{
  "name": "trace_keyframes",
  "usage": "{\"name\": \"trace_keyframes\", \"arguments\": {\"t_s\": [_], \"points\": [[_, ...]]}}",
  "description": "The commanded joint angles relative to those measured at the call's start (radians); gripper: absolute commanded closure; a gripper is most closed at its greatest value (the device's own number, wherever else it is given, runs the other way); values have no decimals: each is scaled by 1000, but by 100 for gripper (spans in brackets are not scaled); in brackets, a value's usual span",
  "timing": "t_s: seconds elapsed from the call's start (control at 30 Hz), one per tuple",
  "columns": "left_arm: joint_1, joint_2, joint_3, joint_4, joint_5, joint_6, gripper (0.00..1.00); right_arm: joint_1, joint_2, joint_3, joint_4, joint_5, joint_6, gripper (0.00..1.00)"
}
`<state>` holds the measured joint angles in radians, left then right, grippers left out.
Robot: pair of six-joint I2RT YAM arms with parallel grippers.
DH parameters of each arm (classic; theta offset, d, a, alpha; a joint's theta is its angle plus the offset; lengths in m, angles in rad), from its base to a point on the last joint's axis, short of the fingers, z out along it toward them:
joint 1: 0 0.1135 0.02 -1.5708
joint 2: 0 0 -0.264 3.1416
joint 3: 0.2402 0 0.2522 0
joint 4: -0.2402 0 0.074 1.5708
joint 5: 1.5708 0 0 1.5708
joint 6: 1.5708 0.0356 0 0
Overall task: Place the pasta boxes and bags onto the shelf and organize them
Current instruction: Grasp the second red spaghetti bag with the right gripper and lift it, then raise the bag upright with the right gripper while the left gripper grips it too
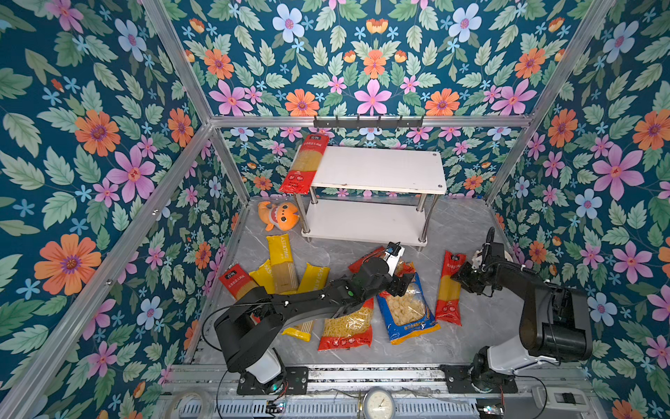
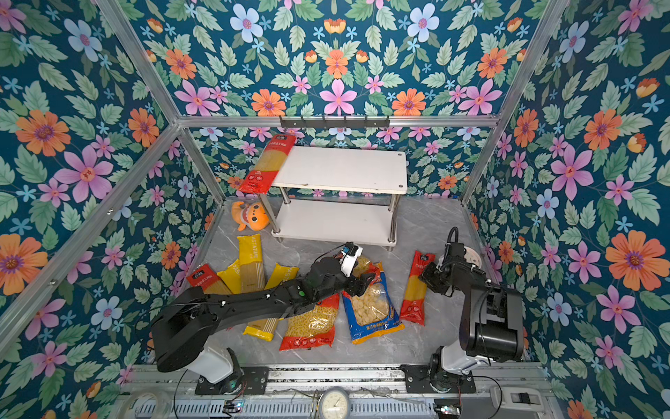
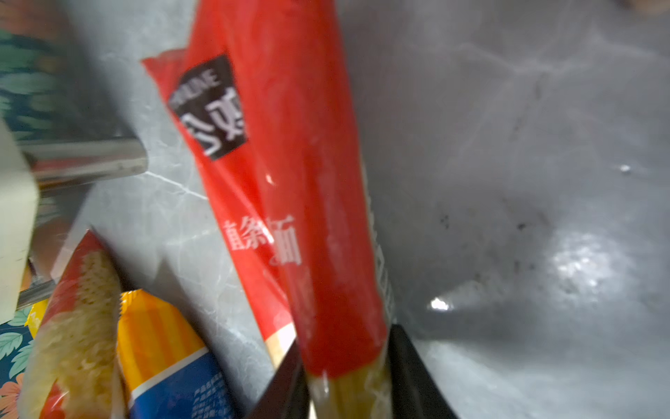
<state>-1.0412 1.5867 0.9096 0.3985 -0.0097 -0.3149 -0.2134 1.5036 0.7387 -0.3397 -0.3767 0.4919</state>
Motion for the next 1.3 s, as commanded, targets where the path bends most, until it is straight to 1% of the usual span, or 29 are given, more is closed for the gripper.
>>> {"name": "trace_keyframes", "arguments": {"t_s": [0.0,0.03,0.07,0.17,0.23,0.4,0.57,0.67,0.8,0.9,0.97,1.13,1.27], "points": [[15,-4,8,44,37,-45,20,2,-44,-21,-15,-52,41,79],[23,-4,18,32,50,-57,20,1,-63,-25,-2,-68,46,83],[32,-1,31,12,63,-71,21,1,-79,-28,8,-82,51,84],[67,0,83,-80,126,-94,22,3,-154,-21,14,-111,68,86],[87,-10,97,-110,157,-99,23,8,-213,-7,10,-122,71,87],[124,-45,95,-80,282,-111,23,21,-360,55,-28,-135,71,89],[129,-49,124,-40,365,-127,23,34,-470,142,-80,-170,63,90],[129,-37,162,-37,414,-124,21,61,-527,199,-82,-195,50,92],[129,-7,197,4,488,-148,17,139,-595,248,-32,-229,24,92],[128,27,225,43,570,-192,14,153,-626,267,23,-304,51,92],[128,43,237,83,614,-228,13,155,-642,271,69,-355,75,92],[129,59,253,163,676,-283,15,163,-660,278,178,-441,152,94],[129,65,256,223,711,-319,17,193,-661,278,245,-442,187,94]]}}
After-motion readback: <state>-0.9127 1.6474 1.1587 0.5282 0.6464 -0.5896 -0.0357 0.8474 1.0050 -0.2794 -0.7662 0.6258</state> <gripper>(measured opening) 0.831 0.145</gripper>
